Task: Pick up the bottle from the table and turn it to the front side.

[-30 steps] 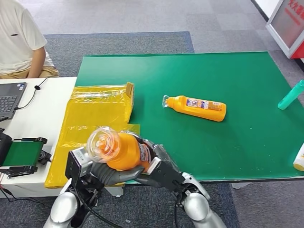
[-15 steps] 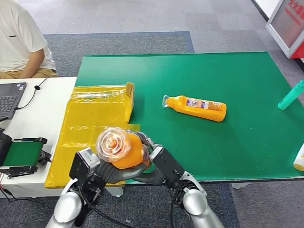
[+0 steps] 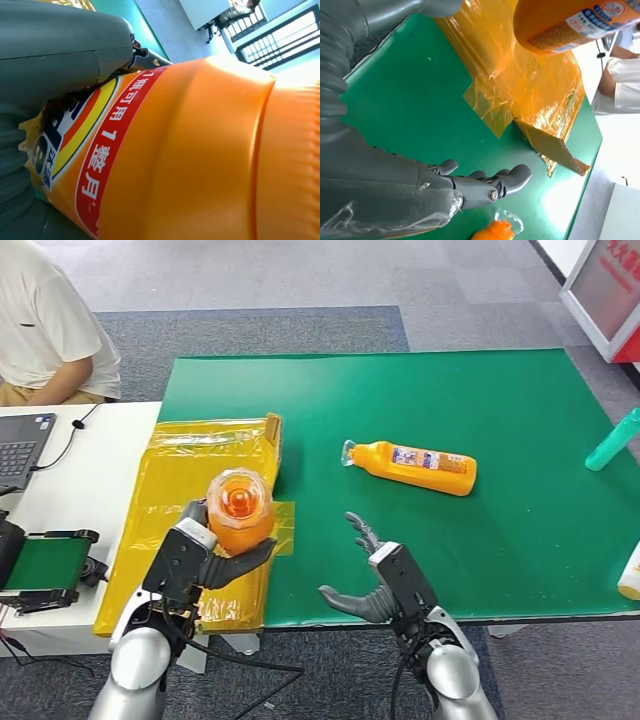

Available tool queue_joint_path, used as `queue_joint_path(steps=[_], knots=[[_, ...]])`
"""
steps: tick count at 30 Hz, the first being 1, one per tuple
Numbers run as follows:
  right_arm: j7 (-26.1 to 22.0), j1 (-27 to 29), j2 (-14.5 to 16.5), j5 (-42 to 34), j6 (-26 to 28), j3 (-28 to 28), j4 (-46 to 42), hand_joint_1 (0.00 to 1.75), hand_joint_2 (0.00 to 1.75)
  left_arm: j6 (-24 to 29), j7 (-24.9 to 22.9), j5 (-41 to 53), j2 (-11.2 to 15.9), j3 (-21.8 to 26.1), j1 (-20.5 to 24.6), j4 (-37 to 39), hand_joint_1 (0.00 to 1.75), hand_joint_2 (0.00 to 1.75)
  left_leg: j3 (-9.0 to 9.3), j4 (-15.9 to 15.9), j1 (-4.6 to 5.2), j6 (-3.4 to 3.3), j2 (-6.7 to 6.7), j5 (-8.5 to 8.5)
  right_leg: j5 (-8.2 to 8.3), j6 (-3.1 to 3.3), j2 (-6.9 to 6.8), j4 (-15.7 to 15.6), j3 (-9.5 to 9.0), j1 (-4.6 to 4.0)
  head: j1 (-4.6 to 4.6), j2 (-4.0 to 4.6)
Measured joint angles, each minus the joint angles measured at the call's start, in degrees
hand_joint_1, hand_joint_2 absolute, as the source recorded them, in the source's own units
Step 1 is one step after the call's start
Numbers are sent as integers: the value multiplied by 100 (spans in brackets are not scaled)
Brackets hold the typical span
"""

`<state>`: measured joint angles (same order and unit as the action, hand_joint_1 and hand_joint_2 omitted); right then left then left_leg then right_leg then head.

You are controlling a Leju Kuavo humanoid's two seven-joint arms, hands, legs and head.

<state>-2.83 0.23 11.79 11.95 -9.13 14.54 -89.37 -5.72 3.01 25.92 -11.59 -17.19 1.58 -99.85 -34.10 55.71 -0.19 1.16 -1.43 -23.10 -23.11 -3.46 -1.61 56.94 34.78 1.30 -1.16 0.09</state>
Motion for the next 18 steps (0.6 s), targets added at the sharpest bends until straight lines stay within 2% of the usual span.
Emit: queue_joint_path(steps=[8,12,18], knots=[[-17,24,14,8,-13,-103,-38,0,175,34,-34,175,-67,96,8,45,175,175,0,0,0,-1,0,0,0,0,0,0,0,0,1,0],[-76,89,15,62,-110,-150,-149,0,175,350,-141,948,-69,218,101,148,175,175,1,0,0,0,0,0,1,0,0,0,0,0,0,1],[-82,170,38,243,-273,-103,-470,0,175,545,-255,2128,-65,771,436,525,175,175,1,0,0,3,0,3,2,2,0,0,0,-1,1,0]])
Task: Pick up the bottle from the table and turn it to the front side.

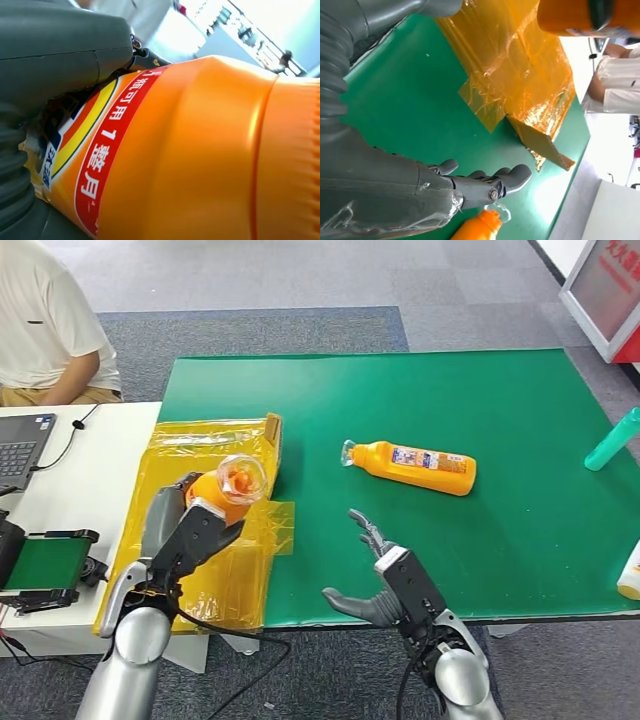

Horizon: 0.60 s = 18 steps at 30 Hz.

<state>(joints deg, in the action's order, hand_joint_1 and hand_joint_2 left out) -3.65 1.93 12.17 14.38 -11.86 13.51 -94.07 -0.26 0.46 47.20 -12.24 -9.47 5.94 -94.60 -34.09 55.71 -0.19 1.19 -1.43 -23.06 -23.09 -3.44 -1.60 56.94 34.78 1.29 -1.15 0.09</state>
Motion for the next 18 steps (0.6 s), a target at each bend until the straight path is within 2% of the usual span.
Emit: queue_joint_path(steps=[3,6,11,18], knots=[[1,18,5,23,-27,82,-129,0,175,45,-33,545,15,227,144,168,175,175,-1,0,0,-1,0,1,0,0,-1,0,0,0,-1,0],[2,20,5,26,-29,98,-152,0,175,46,-45,650,19,269,173,205,175,175,-1,0,0,-1,0,1,0,0,-1,0,0,0,-1,0],[-26,91,5,-78,-31,207,-463,0,175,23,-185,2015,80,730,536,825,175,175,-1,0,0,-1,0,1,0,0,0,0,0,1,-1,0],[-101,168,5,-134,-26,188,-646,0,175,-130,-221,2731,120,948,701,1300,175,175,0,0,0,-1,0,1,0,0,0,0,1,0,1,0]])
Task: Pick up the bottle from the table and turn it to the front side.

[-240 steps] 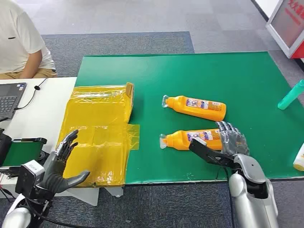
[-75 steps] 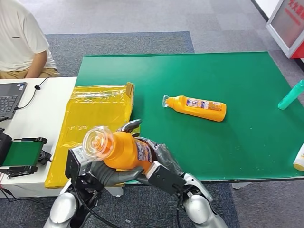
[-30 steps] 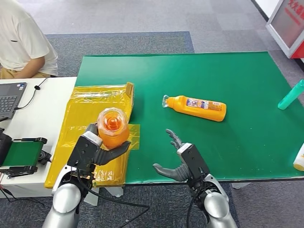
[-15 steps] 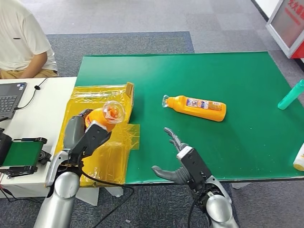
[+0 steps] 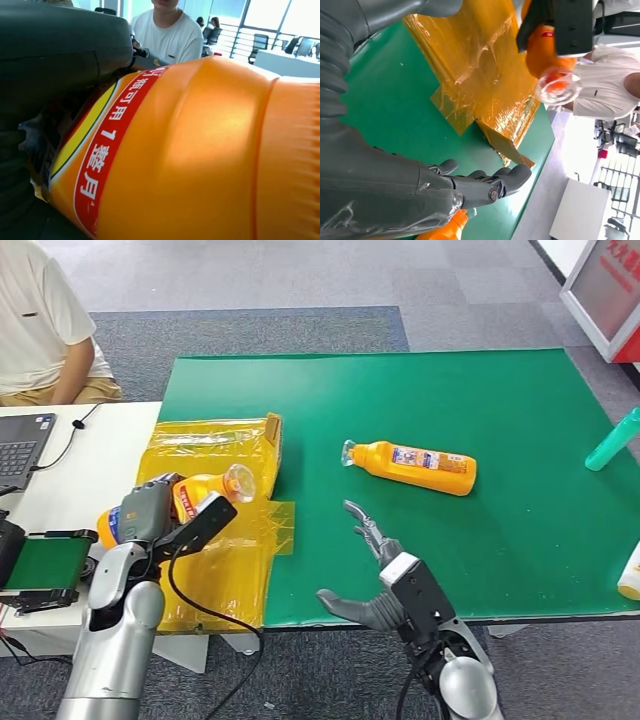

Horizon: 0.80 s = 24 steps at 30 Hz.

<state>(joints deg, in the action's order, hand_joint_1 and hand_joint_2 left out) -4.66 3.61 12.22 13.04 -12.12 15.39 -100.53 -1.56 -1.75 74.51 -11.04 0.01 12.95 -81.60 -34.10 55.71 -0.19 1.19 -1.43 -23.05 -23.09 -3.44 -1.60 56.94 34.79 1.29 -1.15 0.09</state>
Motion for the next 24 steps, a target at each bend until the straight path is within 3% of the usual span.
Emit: queue_joint_path(steps=[8,15,24], knots=[[-185,49,1,-51,4,-37,-186,0,175,-91,104,1106,80,86,128,638,175,175,0,0,0,0,0,0,0,0,0,0,0,0,-1,0],[-413,58,-1,62,-1,-46,-578,0,175,-73,616,1291,144,-95,143,1064,175,175,-1,0,0,0,0,0,0,0,1,0,2,1,-1,0],[-581,56,-32,175,16,-46,-1299,0,175,-75,706,1263,273,-396,144,1128,175,175,-1,0,0,0,-1,0,0,0,2,0,2,0,-1,0]])
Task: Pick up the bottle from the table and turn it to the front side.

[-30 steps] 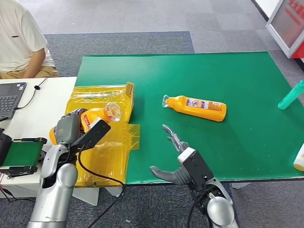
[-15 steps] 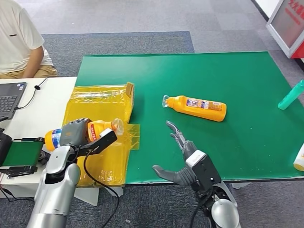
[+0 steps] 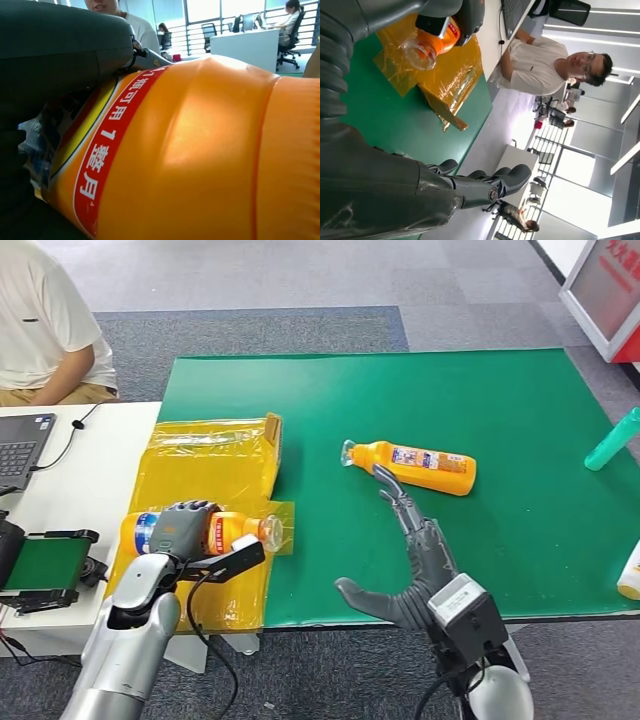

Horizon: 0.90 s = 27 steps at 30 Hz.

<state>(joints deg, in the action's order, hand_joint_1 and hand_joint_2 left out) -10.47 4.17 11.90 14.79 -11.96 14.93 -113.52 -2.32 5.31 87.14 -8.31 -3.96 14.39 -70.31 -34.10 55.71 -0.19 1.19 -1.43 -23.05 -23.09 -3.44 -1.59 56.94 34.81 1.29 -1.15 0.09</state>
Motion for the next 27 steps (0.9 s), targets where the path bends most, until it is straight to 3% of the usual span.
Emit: queue_joint_path(steps=[10,19,27], knots=[[-233,17,-26,-47,63,-3,-370,0,175,3,-22,-16,113,-104,-9,0,175,175,-1,0,0,0,0,0,0,0,0,0,0,0,-1,0],[-548,204,-70,-274,-47,-27,-1116,0,175,128,-285,173,412,-283,-46,4,175,175,-1,0,0,0,0,-1,-1,0,0,0,1,0,1,0],[-707,340,-116,-257,-79,-52,-1490,0,175,224,-275,174,463,-293,-93,133,175,175,-1,0,0,0,0,-1,0,-1,0,0,-1,1,1,0]])
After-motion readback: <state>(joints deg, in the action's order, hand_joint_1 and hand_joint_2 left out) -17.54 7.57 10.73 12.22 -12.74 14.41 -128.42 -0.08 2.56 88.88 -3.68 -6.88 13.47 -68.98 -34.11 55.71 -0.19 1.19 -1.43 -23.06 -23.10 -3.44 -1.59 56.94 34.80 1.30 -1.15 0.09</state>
